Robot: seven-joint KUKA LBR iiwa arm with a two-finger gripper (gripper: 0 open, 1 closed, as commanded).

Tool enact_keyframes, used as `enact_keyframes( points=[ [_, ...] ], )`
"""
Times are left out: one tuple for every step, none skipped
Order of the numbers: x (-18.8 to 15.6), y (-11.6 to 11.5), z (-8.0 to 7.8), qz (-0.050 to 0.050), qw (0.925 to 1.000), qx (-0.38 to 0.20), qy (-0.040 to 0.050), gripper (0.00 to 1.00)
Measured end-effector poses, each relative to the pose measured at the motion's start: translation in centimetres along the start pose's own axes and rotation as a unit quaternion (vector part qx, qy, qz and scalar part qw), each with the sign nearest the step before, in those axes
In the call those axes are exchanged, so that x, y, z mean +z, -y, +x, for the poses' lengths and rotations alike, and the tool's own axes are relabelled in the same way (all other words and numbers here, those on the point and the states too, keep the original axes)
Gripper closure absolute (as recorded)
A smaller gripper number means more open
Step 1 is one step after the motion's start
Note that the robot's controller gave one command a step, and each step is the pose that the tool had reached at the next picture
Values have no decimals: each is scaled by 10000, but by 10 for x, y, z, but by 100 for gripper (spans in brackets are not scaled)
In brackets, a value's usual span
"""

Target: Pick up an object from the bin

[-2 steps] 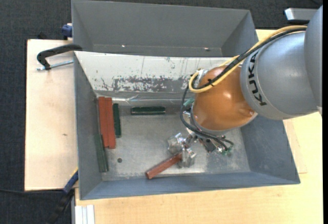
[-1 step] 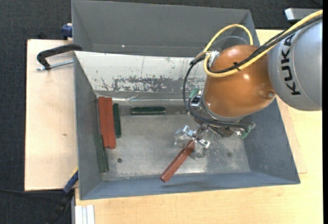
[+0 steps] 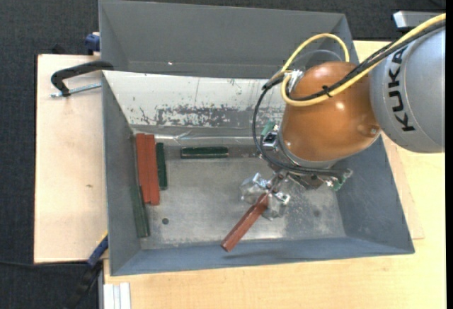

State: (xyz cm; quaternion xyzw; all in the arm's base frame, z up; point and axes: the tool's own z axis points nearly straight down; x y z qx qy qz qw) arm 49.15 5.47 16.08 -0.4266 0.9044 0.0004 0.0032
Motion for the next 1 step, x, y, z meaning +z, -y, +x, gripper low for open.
enact_keyframes(
  points=[
    [-49,2,-14,-9,10000,56,-13,100]
  ],
)
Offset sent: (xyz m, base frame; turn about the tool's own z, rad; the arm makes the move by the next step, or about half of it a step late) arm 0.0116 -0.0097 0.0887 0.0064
